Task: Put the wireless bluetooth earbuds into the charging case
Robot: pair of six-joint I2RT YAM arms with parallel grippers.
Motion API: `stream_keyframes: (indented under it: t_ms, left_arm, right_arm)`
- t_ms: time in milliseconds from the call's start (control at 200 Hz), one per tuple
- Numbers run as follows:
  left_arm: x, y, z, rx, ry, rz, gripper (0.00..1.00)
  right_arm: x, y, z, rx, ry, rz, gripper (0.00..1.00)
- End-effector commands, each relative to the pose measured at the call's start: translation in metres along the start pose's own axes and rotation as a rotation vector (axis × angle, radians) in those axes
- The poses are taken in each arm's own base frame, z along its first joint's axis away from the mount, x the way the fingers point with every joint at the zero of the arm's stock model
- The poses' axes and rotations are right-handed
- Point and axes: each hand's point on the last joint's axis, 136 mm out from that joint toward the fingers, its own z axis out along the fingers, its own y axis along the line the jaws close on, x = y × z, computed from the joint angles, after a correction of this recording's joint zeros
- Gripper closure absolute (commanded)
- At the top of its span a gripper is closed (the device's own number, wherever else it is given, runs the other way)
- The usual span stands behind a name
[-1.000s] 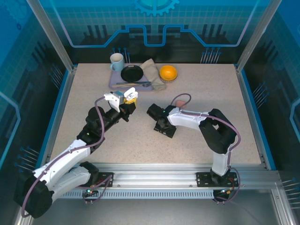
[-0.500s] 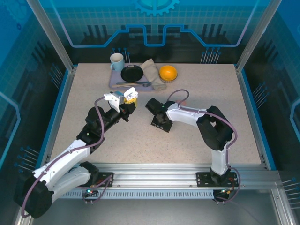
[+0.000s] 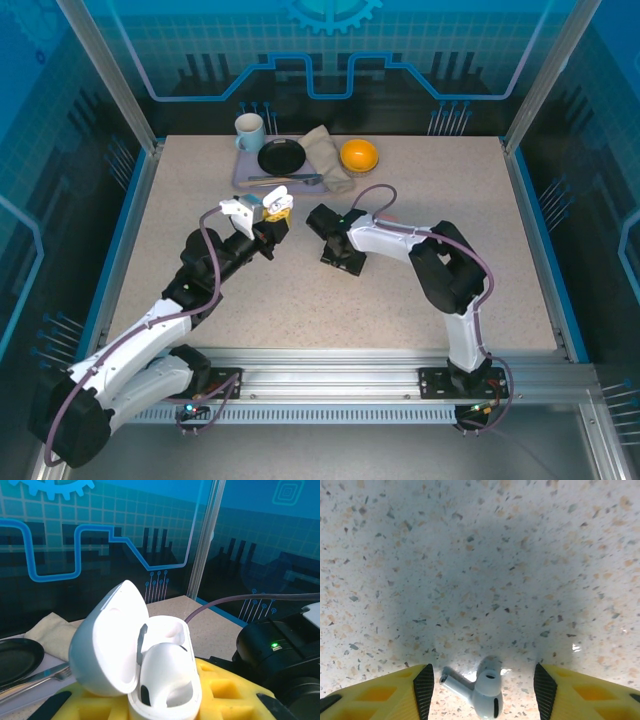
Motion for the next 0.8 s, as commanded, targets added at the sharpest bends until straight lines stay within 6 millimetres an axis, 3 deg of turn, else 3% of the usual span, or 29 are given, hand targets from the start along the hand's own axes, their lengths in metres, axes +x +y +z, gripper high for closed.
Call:
stream_keyframes:
  t_ms: [0, 230, 795]
  left_arm:
    - [-0.016, 0.0, -0.002, 0.002, -0.053, 0.008, 1.0]
    - [-0.02, -0.001, -0.002, 0.003, -0.056, 0.012, 1.0]
    - [-0.023, -0.002, -0.003, 0.005, -0.064, 0.005, 1.0]
  right_arm:
    - [-0.015, -0.013, -0.015, 0.033, -0.056, -0.004, 0.41]
    - [-0.016, -0.015, -0.006, 0.093, -0.033, -0.033, 0.41]
    - [0.006, -0.021, 0.005, 0.12, 0.007, -0.115, 0.41]
